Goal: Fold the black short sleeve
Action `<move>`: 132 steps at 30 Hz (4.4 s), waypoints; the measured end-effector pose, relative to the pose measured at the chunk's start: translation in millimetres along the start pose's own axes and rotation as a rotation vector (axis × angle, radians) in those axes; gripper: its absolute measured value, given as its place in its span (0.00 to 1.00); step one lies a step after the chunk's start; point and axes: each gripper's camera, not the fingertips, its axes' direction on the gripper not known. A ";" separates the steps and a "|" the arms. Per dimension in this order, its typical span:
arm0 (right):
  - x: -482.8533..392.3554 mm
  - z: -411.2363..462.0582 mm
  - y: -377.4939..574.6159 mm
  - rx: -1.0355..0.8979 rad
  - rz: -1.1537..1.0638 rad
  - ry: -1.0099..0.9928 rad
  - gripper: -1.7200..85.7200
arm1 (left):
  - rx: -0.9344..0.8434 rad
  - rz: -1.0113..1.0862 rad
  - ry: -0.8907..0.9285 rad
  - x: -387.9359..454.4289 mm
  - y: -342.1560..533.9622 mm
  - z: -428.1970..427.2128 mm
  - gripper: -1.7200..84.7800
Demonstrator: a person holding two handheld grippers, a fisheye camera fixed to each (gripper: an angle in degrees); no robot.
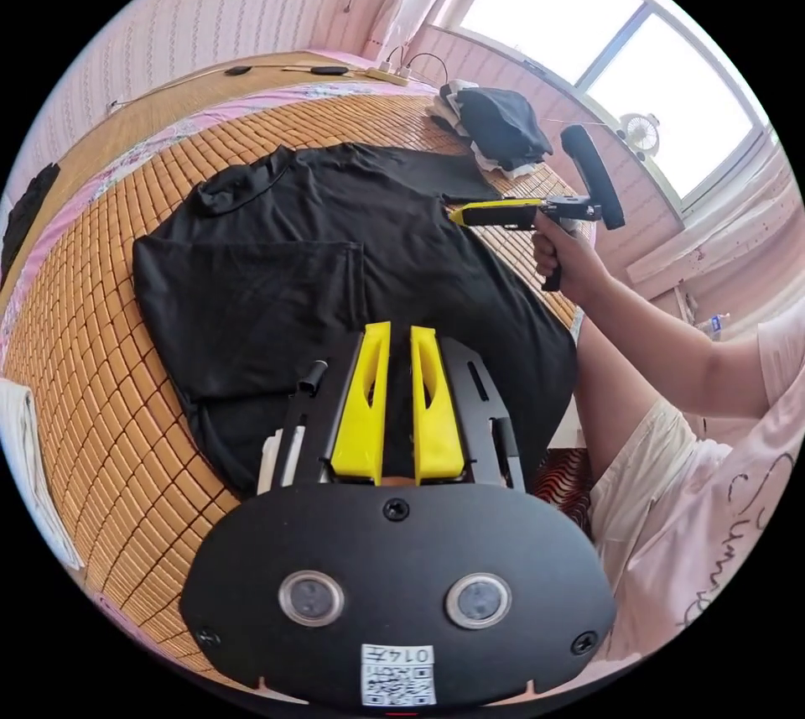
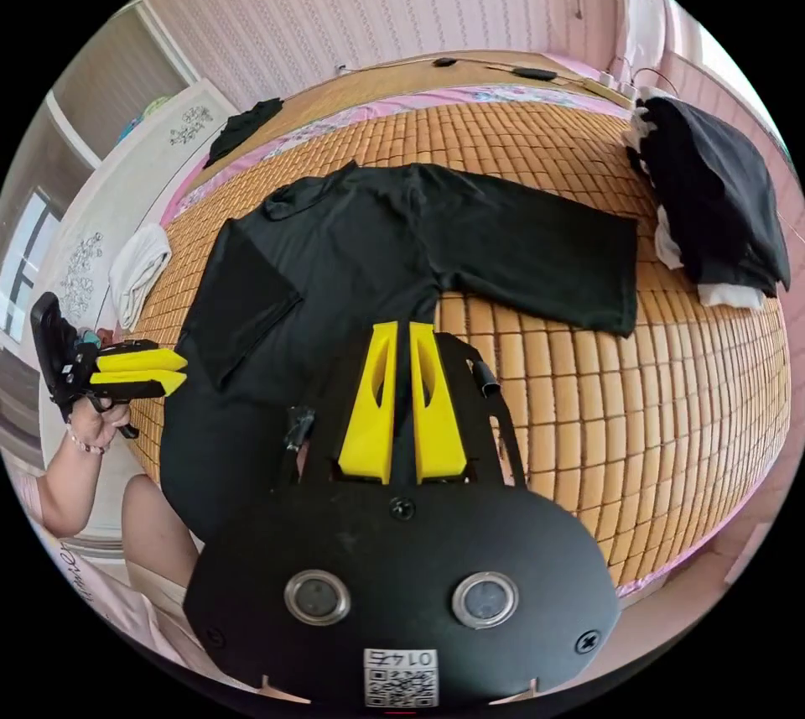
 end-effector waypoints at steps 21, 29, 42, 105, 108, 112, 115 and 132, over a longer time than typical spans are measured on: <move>191.2 54.0 59.5 0.155 0.071 -0.133 0.03 | -0.134 0.341 0.005 92.4 -300.4 205.0 0.08; 242.9 80.1 56.9 0.145 0.107 -0.355 0.02 | -0.143 0.234 0.068 117.9 -388.3 311.2 0.09; 215.6 73.6 26.9 0.419 -0.056 -0.374 0.02 | 0.001 0.142 0.052 50.7 -394.3 245.3 0.01; -34.6 171.7 -272.6 -0.223 -0.416 -0.115 0.16 | 0.206 -0.512 -0.050 -319.6 10.2 -147.4 0.12; -29.0 167.2 -282.2 -0.176 -0.380 -0.105 0.05 | 0.217 -0.541 -0.105 -346.4 -6.6 -149.0 0.13; -4.4 165.5 -293.8 -0.209 -0.291 -0.214 0.03 | 0.174 -0.573 -0.051 -376.0 -22.3 -141.3 0.09; 11.1 157.1 -299.5 -0.195 -0.263 -0.207 0.03 | 0.149 -0.555 -0.007 -383.4 -30.0 -141.3 0.02; 45.2 -17.2 -198.8 -0.059 -0.452 -0.467 0.02 | 0.333 -0.308 0.061 -266.8 -4.1 -308.7 0.01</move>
